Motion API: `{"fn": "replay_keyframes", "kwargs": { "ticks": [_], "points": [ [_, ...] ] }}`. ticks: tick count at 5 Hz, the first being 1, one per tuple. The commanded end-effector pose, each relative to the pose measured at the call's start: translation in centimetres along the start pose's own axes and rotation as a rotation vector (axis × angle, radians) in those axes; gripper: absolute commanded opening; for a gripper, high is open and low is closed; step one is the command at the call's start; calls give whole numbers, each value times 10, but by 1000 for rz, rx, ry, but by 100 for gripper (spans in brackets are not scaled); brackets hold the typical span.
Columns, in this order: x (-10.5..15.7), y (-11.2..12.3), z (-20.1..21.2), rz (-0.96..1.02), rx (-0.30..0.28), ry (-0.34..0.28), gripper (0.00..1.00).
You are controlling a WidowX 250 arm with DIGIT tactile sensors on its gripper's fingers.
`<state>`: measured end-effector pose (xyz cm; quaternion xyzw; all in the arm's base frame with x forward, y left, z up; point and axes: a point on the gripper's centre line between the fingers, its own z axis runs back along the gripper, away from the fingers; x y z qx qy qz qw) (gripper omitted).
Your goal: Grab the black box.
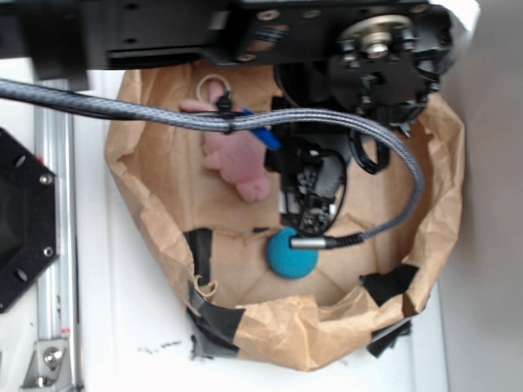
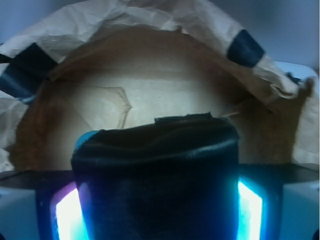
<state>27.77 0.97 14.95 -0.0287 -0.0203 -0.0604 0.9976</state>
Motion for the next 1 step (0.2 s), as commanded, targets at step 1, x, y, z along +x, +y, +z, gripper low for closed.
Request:
{"fn": "replay_keyframes", "kwargs": {
  "ticks": [1],
  "points": [
    [5, -18, 13, 4, 48, -58, 0]
  ]
}}
